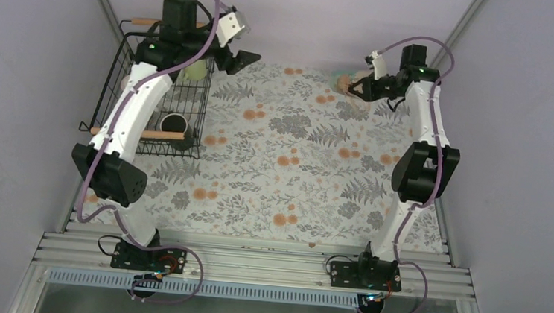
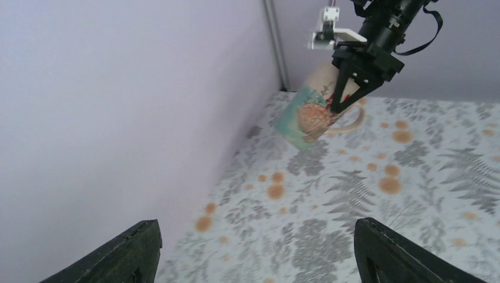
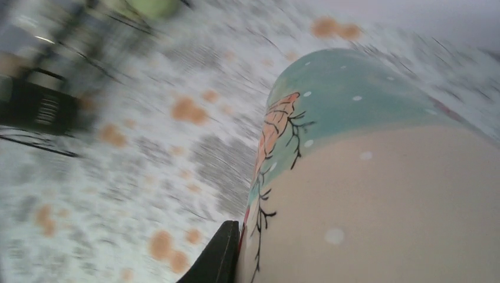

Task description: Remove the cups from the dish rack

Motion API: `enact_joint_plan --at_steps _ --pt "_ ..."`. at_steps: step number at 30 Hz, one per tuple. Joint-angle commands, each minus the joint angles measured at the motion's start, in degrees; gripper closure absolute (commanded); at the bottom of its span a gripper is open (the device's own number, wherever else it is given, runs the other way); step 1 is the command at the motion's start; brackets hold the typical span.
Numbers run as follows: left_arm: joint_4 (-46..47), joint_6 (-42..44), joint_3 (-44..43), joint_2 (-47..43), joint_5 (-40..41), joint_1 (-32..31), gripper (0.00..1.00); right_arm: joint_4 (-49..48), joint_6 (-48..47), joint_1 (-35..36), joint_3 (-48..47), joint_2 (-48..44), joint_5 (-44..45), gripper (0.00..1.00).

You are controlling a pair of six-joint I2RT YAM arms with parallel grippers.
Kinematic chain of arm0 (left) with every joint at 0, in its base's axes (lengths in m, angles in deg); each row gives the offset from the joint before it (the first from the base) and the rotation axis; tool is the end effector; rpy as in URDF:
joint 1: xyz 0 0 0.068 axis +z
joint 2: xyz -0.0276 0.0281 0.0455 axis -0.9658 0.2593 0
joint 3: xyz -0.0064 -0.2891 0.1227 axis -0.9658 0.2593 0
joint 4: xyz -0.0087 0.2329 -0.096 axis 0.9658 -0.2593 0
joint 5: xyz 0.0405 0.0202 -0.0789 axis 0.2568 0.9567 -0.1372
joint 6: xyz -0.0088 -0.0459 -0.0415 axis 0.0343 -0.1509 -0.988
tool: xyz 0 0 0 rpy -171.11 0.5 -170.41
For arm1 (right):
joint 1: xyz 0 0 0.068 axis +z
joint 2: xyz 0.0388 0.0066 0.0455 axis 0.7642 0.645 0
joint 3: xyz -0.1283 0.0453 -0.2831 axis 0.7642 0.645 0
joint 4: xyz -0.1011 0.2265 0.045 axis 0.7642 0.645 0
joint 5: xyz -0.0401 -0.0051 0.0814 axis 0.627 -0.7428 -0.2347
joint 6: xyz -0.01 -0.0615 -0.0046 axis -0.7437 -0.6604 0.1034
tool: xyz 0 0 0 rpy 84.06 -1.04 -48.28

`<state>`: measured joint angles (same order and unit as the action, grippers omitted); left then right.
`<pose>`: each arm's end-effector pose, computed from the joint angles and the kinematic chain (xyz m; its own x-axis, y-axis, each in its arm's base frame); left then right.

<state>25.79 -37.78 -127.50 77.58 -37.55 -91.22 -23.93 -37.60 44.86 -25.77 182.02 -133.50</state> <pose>0.3731 -0.1416 0.4815 0.0546 0.3484 -0.9358 0.8768 0.4317 0.2119 0.4437 -0.0023 0.3603 -0.6162 -0.1996 -0.7619 -0.6612 0.6567 0.3627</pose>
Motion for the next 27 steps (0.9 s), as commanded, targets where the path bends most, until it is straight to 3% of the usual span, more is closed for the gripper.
enact_joint_plan --at_steps 1,5,12,16,22,27 --pt "-10.82 9.96 -5.16 -2.22 4.12 0.89 0.18 7.73 -8.71 -0.19 -11.36 -0.34 21.19 0.97" --pt "-21.37 19.06 -9.21 -2.19 11.19 1.11 0.18 15.19 -13.66 -0.15 -18.21 3.34 33.46 0.97" --pt "-27.92 30.43 -6.40 -2.06 27.45 6.19 0.16 18.92 -19.40 -0.36 -12.73 3.12 45.00 0.96" --pt "-30.19 33.38 -7.94 -0.20 23.52 14.82 0.00 18.41 -20.95 -1.26 -8.90 3.42 47.00 0.96" --pt "-32.56 35.60 -13.29 4.23 16.51 25.29 0.00 18.84 -22.36 -4.04 -9.93 8.27 48.89 0.96" --pt "-37.10 38.36 -17.03 7.58 13.78 29.45 0.00 18.93 -23.65 -6.28 -11.52 12.25 51.37 0.96"
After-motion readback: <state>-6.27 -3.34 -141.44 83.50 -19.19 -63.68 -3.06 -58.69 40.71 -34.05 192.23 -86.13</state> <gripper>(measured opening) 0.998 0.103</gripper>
